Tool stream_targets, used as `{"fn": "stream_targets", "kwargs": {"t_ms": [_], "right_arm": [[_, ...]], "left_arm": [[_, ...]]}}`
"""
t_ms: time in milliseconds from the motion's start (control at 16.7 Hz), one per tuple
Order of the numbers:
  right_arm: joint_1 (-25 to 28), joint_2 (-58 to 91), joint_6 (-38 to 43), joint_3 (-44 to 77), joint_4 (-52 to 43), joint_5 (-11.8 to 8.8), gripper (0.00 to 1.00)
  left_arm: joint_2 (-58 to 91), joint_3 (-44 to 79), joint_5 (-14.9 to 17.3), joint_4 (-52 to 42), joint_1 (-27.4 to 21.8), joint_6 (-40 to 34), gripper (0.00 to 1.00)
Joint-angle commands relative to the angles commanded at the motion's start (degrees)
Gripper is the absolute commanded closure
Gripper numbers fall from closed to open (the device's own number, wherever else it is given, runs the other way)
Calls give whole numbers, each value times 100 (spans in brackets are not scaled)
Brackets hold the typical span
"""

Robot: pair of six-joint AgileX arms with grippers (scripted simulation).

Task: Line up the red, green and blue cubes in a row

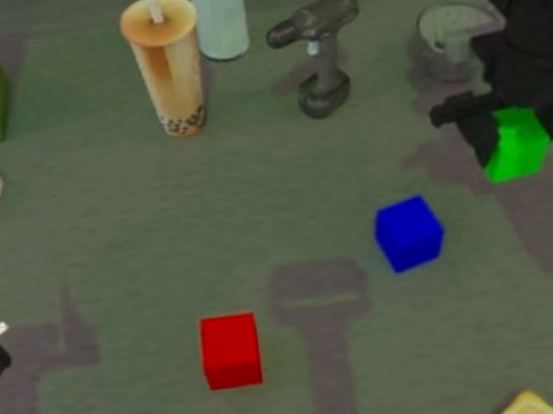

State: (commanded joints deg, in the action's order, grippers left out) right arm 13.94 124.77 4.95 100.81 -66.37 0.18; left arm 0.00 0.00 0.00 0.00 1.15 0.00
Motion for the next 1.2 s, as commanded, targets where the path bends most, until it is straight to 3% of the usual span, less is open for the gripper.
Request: {"fn": "stream_targets", "kwargs": {"t_ms": [480, 660, 840, 1200], "right_arm": [[2460, -437, 3259, -474, -58, -17, 100], [3235, -658, 4129, -660, -24, -12, 100], [3548, -794, 4452, -757, 15, -2, 100], [3536, -743, 4446, -815, 113, -10, 100]], "left_arm": [[0, 0, 0, 0, 0, 0, 0], [0, 0, 0, 0, 0, 0, 0], [0, 0, 0, 0, 0, 0, 0], [0, 0, 0, 0, 0, 0, 0]]}}
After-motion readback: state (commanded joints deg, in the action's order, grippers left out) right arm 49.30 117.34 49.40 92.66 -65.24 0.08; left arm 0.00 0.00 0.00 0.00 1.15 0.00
